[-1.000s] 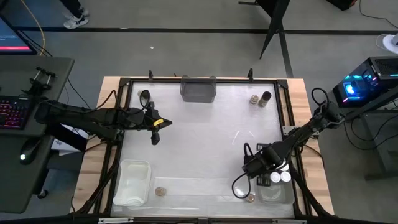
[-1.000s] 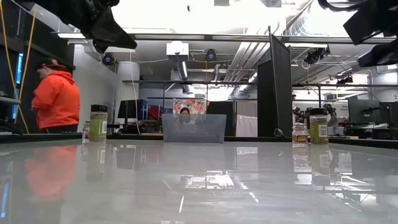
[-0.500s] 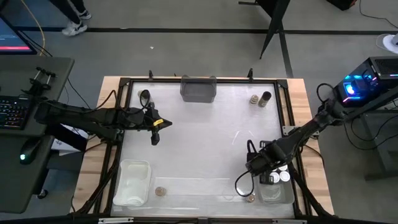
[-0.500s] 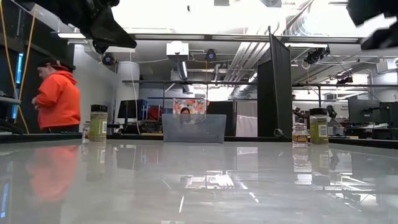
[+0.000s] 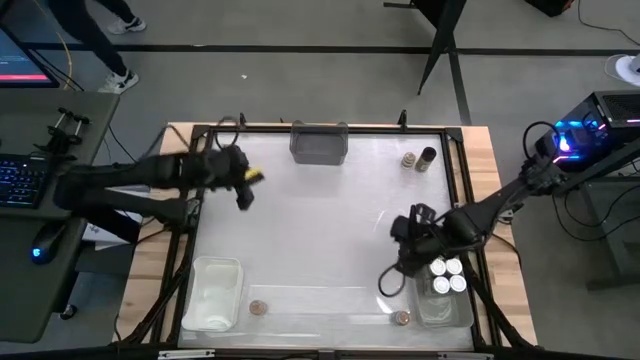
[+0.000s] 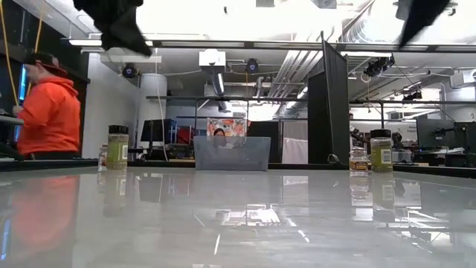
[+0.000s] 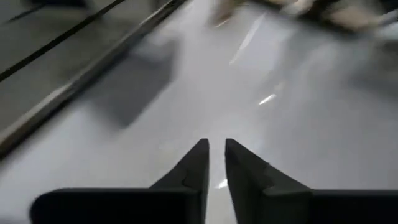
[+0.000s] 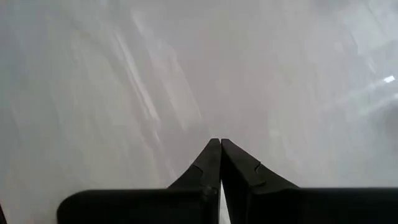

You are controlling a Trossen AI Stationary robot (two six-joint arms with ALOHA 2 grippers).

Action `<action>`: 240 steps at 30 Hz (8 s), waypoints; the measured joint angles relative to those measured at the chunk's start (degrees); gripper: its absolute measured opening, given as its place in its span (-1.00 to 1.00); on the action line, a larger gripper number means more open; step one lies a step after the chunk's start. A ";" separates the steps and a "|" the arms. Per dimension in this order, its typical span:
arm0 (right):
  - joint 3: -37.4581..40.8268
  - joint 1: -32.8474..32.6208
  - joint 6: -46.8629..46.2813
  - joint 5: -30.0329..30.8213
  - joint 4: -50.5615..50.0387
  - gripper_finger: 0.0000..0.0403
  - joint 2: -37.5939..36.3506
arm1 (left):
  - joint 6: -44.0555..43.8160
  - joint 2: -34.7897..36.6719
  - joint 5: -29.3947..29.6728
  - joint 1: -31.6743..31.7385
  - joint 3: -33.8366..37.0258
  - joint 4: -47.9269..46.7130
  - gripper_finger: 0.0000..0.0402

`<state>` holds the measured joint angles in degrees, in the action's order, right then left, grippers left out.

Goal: Sort spices by type
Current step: Put the left black seasoning bottle into the white bin, then put the black seasoning bottle into the white bin

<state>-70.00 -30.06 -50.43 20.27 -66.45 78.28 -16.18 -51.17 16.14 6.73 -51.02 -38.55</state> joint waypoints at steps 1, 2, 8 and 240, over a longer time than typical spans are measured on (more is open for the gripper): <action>0.00 0.95 0.12 1.19 2.29 -1.00 0.02 | 1.39 -0.75 0.61 3.04 -1.81 -4.33 -0.70; 0.00 1.99 0.78 2.25 4.66 -1.00 0.03 | 2.81 -1.60 1.43 6.49 -3.34 -7.49 -0.63; 0.00 9.32 10.02 3.66 19.95 -1.00 0.07 | 12.93 -8.00 -4.02 28.28 -7.22 -14.31 -0.17; 11.77 58.62 -15.60 9.71 1.00 -0.98 -8.23 | -19.52 -11.59 12.83 -19.81 -18.08 -18.95 0.37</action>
<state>-58.23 28.56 -66.03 29.98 -65.45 70.05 -35.70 -62.76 28.97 -13.08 -69.10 -57.51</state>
